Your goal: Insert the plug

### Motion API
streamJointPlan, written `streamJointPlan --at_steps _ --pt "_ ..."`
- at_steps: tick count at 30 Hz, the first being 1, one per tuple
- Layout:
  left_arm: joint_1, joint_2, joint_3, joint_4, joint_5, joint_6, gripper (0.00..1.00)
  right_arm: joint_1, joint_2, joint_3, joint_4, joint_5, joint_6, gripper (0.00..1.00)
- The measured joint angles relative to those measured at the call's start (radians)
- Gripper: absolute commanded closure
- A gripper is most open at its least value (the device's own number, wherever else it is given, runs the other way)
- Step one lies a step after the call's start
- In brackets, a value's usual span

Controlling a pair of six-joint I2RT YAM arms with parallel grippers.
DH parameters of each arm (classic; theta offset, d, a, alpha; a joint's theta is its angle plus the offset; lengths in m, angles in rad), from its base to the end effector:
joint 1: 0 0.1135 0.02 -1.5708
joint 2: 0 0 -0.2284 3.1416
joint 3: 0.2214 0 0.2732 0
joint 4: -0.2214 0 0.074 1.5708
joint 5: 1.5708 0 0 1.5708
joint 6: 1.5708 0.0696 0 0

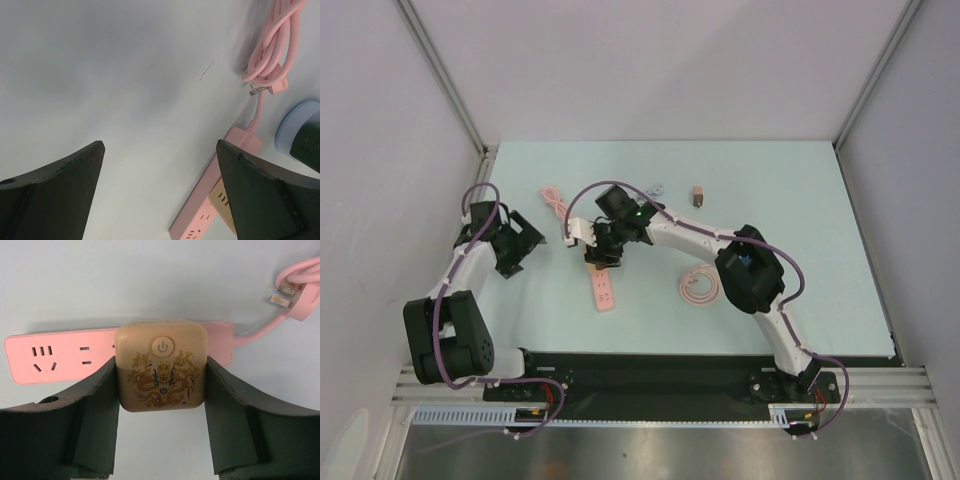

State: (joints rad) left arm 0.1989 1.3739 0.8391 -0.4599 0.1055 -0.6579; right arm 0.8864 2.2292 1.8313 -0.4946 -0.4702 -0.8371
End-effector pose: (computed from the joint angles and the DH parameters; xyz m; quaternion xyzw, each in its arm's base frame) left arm 0.3085 0.0547 0.1332 -0.3841 0.8772 -0.1138 0.2647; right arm 0.3006 0.4182 0.1403 -0.7465 0.5383 0.2276 0.3180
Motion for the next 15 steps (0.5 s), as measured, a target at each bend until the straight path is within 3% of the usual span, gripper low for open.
streamJointPlan --at_steps 15 --pt "0.001 -0.022 0.0 -0.001 -0.028 0.001 0.0 0.002 0.039 0.052 -0.064 0.01 -0.004 1.0"
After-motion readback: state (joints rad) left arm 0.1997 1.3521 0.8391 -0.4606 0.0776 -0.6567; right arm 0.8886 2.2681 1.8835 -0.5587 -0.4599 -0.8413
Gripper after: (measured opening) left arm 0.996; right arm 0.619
